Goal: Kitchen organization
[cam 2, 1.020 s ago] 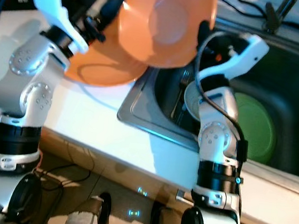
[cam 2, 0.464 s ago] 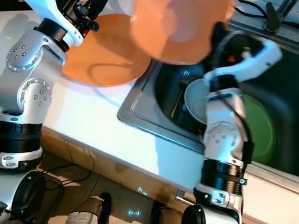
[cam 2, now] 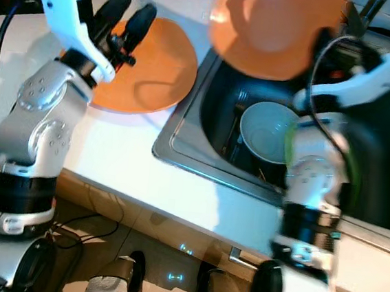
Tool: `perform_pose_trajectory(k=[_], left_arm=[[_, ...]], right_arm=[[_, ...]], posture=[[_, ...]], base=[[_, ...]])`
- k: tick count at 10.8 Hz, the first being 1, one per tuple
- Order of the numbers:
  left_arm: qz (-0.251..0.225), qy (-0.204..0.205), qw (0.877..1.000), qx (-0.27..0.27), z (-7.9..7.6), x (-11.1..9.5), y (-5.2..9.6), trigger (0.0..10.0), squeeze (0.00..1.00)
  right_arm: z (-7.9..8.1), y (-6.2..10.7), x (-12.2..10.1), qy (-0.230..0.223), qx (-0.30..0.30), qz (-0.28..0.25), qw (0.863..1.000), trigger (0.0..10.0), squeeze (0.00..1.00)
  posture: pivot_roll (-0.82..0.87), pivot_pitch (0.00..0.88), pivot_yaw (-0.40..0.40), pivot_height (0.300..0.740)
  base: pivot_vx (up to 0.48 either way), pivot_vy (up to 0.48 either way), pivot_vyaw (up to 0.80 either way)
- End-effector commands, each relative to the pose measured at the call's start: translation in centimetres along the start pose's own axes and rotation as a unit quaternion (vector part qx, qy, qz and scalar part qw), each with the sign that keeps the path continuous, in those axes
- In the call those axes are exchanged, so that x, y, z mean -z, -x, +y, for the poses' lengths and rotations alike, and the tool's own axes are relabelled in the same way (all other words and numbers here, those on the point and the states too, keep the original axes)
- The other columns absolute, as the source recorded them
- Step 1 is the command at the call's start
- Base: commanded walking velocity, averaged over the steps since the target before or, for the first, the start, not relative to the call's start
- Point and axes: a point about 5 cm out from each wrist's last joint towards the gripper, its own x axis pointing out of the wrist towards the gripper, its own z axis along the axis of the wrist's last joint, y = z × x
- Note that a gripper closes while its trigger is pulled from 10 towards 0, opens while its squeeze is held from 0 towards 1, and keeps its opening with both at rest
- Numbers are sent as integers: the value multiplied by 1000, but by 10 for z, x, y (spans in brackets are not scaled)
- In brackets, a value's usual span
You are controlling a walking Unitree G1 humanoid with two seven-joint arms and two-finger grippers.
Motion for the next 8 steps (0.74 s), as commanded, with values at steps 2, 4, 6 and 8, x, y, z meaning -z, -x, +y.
perform_pose_trajectory(k=[2,4,6,8], left_arm=[[7,-11,1000,6,-5,0,4,10000,0],[22,-15,1000,13,-9,4,8,10000,0],[30,-16,999,16,-9,5,10,10000,0],[37,-17,999,21,-11,6,12,10000,0]], right_arm=[[-6,-4,-19,43,11,-36,998,0,0],[-20,-5,-28,148,31,-35,988,10000,0],[-18,-6,-27,263,4,-16,965,10000,0],[-11,-6,-17,390,-57,21,919,10000,0]], posture=[[124,263,-21,740],[122,263,-23,740],[122,265,-24,740],[123,264,-26,740]], base=[[0,0,0],[0,0,0],[0,0,0],[0,0,0]])
